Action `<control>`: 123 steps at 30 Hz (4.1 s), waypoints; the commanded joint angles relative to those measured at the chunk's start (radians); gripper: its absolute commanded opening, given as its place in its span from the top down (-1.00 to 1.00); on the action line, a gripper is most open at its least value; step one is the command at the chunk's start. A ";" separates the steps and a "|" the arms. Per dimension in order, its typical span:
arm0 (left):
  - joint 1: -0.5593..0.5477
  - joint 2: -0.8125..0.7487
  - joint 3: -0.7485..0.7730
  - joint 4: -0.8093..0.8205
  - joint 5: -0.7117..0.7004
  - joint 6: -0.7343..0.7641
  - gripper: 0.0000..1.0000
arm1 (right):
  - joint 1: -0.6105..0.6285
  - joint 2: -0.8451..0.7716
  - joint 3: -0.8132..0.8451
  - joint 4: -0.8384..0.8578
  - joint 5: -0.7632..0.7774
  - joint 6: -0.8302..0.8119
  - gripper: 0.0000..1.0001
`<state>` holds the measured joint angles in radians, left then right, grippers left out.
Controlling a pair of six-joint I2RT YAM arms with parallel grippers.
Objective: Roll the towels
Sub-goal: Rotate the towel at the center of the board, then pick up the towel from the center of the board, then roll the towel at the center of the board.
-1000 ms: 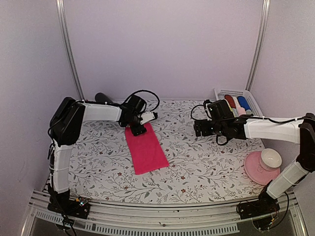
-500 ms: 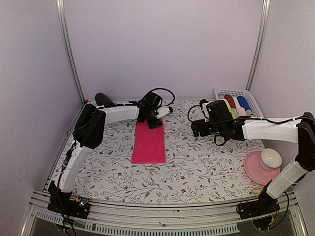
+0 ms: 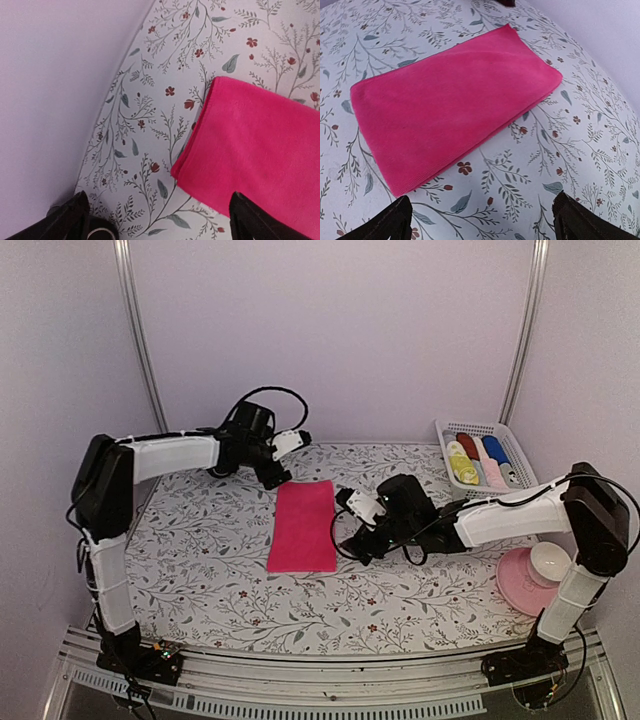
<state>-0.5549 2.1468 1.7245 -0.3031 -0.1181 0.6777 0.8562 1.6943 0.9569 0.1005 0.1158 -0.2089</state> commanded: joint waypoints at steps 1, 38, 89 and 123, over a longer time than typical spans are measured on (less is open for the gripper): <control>0.021 -0.366 -0.477 0.250 0.202 0.216 -0.94 | 0.024 0.046 0.027 0.042 -0.053 -0.161 -0.95; -0.263 -0.436 -1.140 0.572 0.083 0.317 0.36 | 0.105 -0.121 -0.123 0.071 0.080 -0.081 -0.89; -0.107 -0.505 -0.910 -0.074 0.537 0.256 0.84 | 0.261 0.215 0.063 -0.041 -0.191 -0.287 0.95; -0.019 -0.447 -0.872 0.016 0.545 0.172 0.60 | 0.082 0.349 0.244 -0.264 -0.498 -0.095 0.94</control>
<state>-0.5903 1.6886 0.8482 -0.3374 0.4633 0.8806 0.9596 2.0060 1.1809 -0.1043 -0.3599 -0.3367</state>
